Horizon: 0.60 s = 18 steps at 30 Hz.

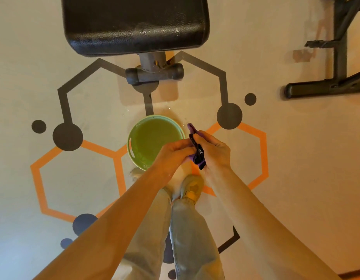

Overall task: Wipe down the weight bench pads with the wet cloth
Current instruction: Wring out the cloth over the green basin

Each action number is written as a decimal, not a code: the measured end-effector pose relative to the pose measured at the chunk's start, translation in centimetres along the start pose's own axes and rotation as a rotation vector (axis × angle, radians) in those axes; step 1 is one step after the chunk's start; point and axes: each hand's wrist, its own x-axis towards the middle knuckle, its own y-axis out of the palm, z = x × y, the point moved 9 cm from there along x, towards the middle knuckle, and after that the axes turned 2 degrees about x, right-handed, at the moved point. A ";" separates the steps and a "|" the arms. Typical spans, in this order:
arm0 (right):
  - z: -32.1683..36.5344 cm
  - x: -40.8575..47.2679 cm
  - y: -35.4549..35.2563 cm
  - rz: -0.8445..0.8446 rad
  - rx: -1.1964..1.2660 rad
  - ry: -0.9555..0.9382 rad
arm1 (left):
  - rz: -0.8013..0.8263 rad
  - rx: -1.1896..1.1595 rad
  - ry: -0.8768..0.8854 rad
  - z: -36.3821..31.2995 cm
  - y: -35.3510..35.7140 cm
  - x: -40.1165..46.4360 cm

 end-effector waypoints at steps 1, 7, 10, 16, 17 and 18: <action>-0.1 0.2 -0.2 0.002 0.010 0.021 | -0.004 -0.046 -0.015 0.1 0.2 0.0; 0.5 2.3 -1.9 0.011 0.010 0.016 | -0.051 -0.300 -0.187 -0.4 -0.4 1.1; 0.5 3.5 -2.0 0.044 -0.081 -0.008 | -0.087 -0.461 -0.244 -0.4 -1.2 2.0; -1.8 6.3 -1.6 0.149 -0.146 0.080 | -0.176 -0.706 -0.250 0.9 -4.7 5.3; -2.3 6.8 -1.4 0.180 -0.203 0.089 | -0.162 -0.718 -0.236 1.1 -5.1 6.0; -2.8 7.4 -1.4 0.195 -0.274 0.087 | -0.147 -0.672 -0.214 1.3 -5.5 6.7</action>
